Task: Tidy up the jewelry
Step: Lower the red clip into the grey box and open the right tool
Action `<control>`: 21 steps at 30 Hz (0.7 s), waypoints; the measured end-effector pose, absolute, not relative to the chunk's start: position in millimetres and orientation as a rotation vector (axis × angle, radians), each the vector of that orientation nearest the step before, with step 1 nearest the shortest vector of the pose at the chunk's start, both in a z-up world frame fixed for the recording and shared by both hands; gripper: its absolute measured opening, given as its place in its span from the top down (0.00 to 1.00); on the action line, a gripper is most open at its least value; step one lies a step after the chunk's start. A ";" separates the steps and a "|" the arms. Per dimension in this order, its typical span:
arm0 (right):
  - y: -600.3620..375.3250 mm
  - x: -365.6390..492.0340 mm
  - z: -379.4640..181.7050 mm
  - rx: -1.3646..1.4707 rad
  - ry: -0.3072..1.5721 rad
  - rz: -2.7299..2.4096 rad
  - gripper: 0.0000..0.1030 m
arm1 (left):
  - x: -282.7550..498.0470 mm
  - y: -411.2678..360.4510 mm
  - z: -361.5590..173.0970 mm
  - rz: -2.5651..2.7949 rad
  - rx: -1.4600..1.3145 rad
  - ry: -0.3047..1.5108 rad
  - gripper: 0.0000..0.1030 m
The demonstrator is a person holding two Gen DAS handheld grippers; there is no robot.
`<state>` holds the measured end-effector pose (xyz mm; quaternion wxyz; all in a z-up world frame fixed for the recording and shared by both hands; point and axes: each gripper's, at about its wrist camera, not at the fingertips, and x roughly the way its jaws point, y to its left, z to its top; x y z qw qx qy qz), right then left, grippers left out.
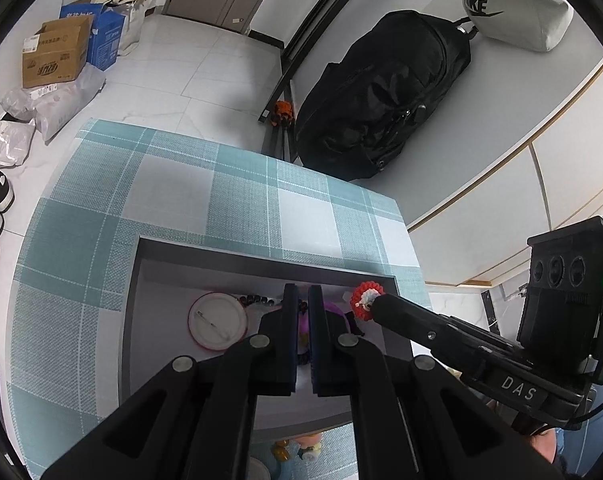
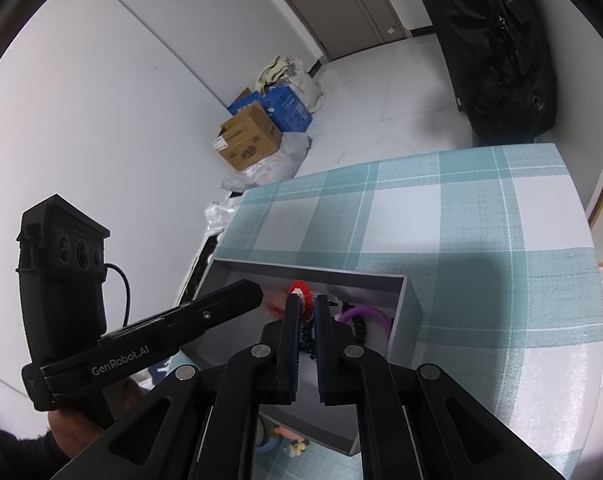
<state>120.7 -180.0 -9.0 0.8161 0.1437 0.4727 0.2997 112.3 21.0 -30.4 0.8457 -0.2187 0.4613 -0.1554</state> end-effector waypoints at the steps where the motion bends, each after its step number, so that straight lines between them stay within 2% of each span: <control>1: -180.7 120.5 -8.2 0.307 1.003 0.637 0.92 | 112.3 21.7 -29.9 -0.324 -0.464 0.971 0.99; 6: -186.6 117.3 2.7 0.304 0.952 0.643 0.89 | 115.8 27.7 -31.3 -0.317 -0.511 1.003 0.98; 8: -191.2 115.7 7.6 0.301 0.927 0.629 0.77 | 114.4 29.8 -29.3 -0.303 -0.506 1.000 0.88; 10: -196.9 114.5 11.0 0.306 0.905 0.618 0.60 | 110.1 32.6 -25.1 -0.298 -0.499 0.980 0.80; 14: -204.0 111.0 13.8 0.308 0.894 0.599 0.58 | 102.3 35.3 -20.3 -0.282 -0.480 0.958 0.71; 20: -202.0 100.6 19.2 0.270 0.868 0.603 0.44 | 92.4 34.3 -15.9 -0.244 -0.429 0.935 0.63; 21: -201.3 99.3 19.7 0.264 0.863 0.604 0.39 | 89.8 32.9 -14.0 -0.239 -0.411 0.930 0.63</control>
